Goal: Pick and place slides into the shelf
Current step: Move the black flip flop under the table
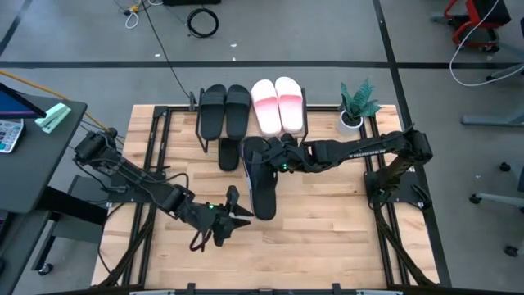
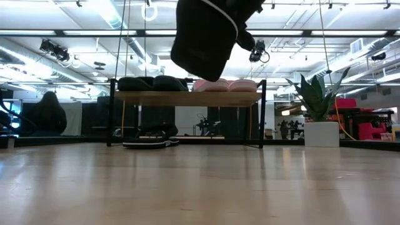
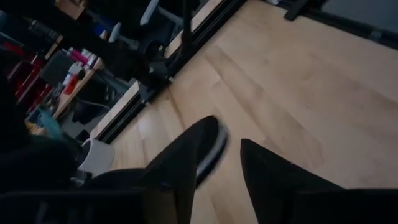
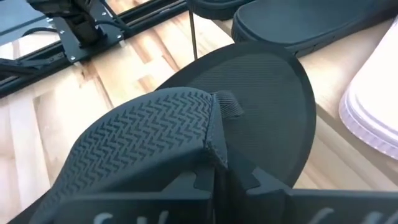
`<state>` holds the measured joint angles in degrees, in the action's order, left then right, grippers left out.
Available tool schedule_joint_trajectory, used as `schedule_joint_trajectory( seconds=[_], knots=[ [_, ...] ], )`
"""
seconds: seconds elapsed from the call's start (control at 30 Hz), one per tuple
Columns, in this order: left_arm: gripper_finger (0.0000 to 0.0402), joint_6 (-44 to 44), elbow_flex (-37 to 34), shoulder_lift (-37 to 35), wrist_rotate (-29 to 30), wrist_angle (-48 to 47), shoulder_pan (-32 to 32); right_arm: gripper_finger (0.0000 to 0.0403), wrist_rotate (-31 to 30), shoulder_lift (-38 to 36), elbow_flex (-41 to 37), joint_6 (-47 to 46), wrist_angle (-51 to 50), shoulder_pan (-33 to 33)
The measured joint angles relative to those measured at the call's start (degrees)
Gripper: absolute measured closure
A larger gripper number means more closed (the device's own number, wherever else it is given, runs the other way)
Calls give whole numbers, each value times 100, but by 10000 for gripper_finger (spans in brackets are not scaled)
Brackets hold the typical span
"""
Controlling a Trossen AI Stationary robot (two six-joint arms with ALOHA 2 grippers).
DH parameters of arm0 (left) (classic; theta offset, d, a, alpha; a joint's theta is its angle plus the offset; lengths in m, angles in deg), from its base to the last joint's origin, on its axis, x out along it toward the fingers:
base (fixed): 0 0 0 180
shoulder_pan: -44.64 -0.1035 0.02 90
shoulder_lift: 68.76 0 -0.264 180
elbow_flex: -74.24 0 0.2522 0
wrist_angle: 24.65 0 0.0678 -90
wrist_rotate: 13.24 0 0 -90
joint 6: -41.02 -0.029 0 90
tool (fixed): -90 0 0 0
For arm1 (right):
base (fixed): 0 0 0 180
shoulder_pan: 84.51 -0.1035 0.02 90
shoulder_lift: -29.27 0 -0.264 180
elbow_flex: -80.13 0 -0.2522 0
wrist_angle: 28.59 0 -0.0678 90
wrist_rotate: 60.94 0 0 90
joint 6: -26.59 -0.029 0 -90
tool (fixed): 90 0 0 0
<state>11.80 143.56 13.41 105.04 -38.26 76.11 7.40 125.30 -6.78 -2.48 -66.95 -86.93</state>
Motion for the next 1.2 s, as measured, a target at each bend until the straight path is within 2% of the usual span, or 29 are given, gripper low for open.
schedule_joint_trajectory(
  seconds=[0.2,0.43,0.53,0.77,1.03,1.2],
  knots=[
    [259,-4,0,-2,-6,20,-215,396,182,-2,0,57,-2,22],
    [270,-11,0,-2,-18,163,-427,395,395,-37,0,156,8,160],
    [273,2,0,-2,-434,283,-492,397,493,-64,0,324,70,283],
    [263,-30,0,-2,-607,366,-566,395,1658,-158,0,377,352,649],
    [242,-323,0,-2,-608,690,-740,394,2550,-175,0,347,387,919],
    [237,-299,0,-2,-606,690,-900,398,2807,-175,0,359,493,944]
  ],
)
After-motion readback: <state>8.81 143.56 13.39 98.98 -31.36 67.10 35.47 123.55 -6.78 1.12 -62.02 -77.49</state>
